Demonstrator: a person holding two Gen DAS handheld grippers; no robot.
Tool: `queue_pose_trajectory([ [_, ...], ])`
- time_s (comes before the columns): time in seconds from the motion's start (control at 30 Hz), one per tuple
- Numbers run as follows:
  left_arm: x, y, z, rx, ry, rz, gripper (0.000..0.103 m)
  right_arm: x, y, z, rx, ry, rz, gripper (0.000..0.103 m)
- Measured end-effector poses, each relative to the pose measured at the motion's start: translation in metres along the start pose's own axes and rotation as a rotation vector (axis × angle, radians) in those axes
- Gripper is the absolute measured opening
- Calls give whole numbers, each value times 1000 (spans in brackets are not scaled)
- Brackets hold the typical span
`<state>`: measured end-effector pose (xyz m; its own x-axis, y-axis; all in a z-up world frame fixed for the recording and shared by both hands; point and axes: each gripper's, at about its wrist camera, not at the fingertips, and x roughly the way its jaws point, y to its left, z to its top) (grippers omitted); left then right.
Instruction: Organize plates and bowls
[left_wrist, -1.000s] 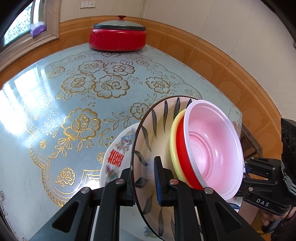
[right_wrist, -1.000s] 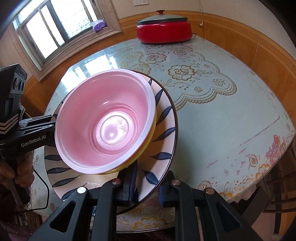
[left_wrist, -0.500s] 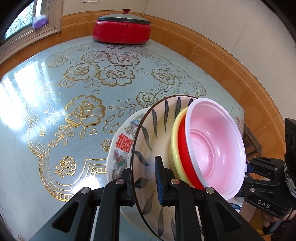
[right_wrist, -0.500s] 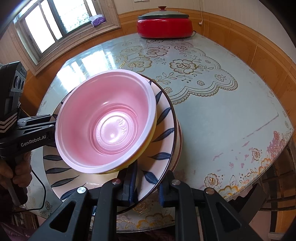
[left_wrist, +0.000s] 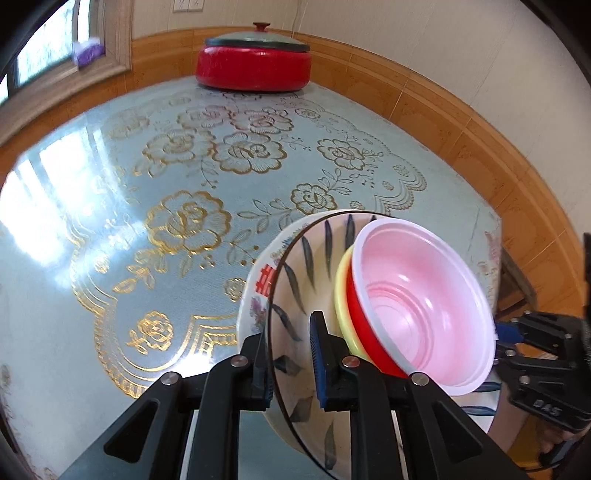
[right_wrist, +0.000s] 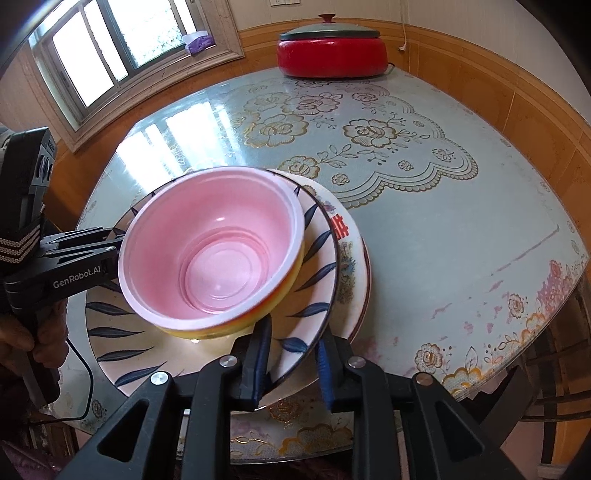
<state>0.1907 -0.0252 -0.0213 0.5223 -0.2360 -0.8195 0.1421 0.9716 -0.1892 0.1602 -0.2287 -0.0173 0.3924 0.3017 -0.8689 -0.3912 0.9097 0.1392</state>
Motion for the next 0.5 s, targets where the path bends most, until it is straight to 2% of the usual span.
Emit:
queue_pose_trajectory([
  [0.23, 1, -10, -1, 74, -50, 102, 17, -5, 3, -3, -7, -30, -35, 23],
  [0.5, 3, -12, -1, 98, -60, 122, 19, -8, 8, -5, -47, -34, -85, 23],
])
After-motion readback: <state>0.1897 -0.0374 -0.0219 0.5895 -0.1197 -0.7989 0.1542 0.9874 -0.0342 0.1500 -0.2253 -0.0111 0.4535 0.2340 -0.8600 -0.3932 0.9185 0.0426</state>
